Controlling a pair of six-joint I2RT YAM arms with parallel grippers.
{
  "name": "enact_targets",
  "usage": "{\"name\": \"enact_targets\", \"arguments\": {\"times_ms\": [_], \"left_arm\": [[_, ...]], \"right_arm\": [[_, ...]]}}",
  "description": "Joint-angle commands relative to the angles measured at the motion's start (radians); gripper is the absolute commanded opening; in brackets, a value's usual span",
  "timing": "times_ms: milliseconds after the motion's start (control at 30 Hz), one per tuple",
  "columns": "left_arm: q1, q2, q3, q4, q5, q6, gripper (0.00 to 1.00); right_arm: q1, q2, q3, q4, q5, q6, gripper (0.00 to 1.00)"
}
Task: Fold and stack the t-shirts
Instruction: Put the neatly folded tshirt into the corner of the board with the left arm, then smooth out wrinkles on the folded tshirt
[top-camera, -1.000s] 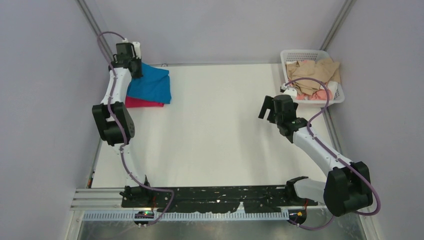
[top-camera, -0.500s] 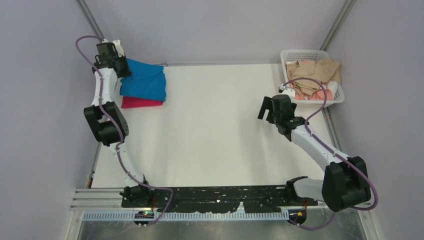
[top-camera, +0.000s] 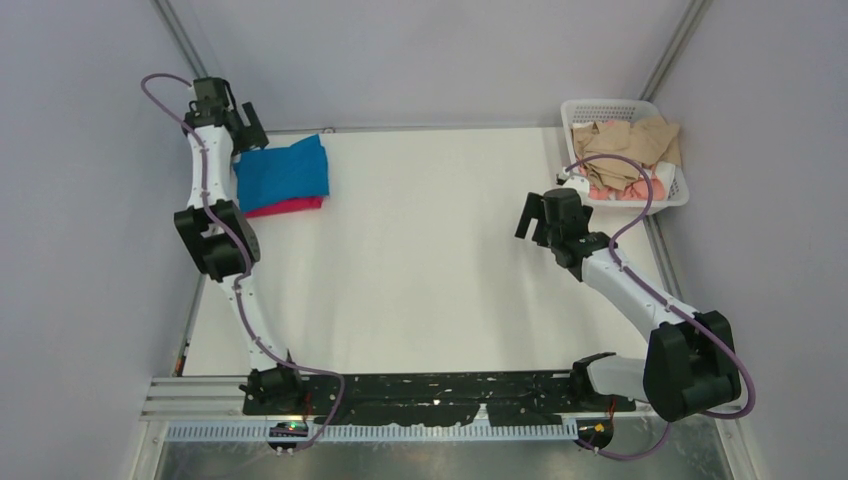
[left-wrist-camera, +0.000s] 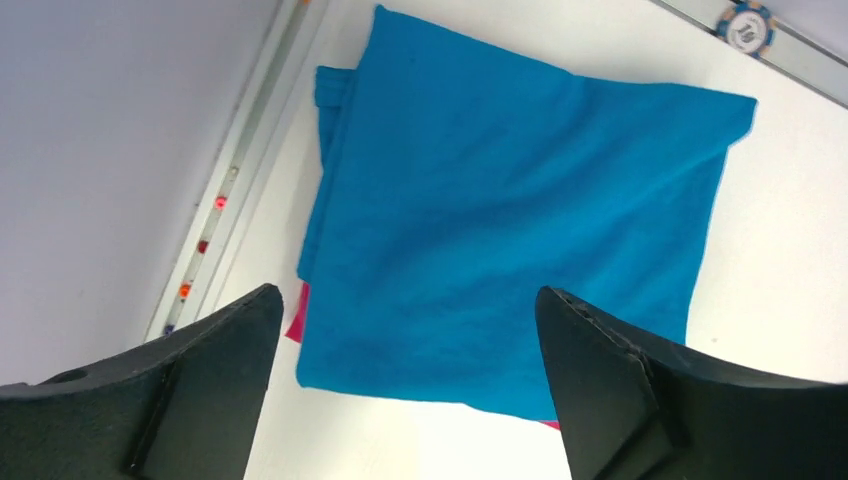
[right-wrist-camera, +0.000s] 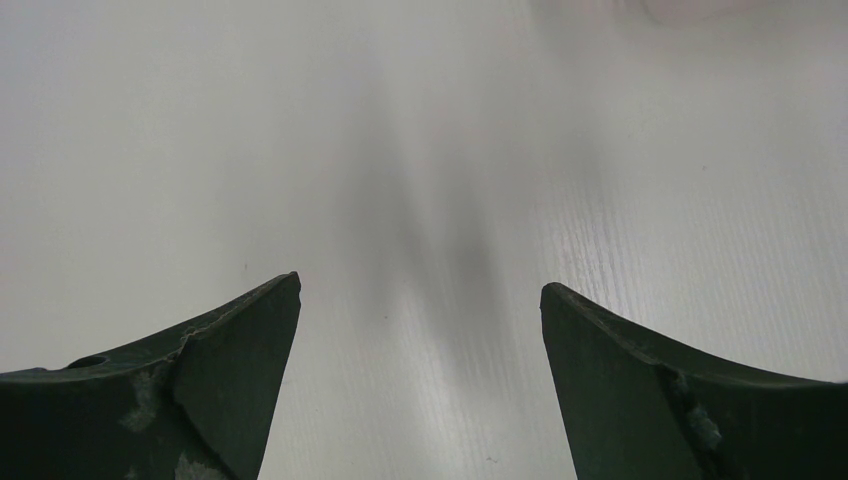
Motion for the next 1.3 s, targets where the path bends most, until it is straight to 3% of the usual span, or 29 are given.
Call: {"name": "enact_targets", "arguments": {"times_ms": [0, 233, 400, 600, 800, 1033, 1267], "left_arm": [[0.006, -0.027, -0.001, -0.008, -0.081, -0.087, 1.0], [-0.001, -0.078, -0.095, 0.084, 0.188, -0.129, 1.0], [-0.037, -0.125, -0.196, 0.173, 0.278, -0.155, 1.0], [-0.071, -0.167, -0.353, 0.299, 0.324, -0.198, 0.99], [-0.071, -0.1, -0.315, 0.194, 0.317, -0.264, 1.0], [-0.071, -0.116, -0.436, 0.215, 0.312, -0.326, 1.0], [-0.072, -0.104, -0.461, 0.151, 0.254, -0.313, 1.0]], "right_arm": [[0.005, -0.013, 0.048, 0.013, 0.017, -0.012, 0.95], [0.005, -0.011, 0.047, 0.021, 0.008, -0.008, 0.95], [0.005, -0.007, 0.044, 0.029, -0.004, -0.006, 0.95], [0.006, -0.008, 0.04, 0.031, -0.026, -0.008, 0.95], [0.005, -0.004, 0.039, 0.035, -0.037, -0.008, 0.95], [0.004, 0.003, 0.035, 0.042, -0.055, -0.005, 0.95], [0.005, -0.009, 0.033, 0.04, -0.063, 0.0, 0.95]]}}
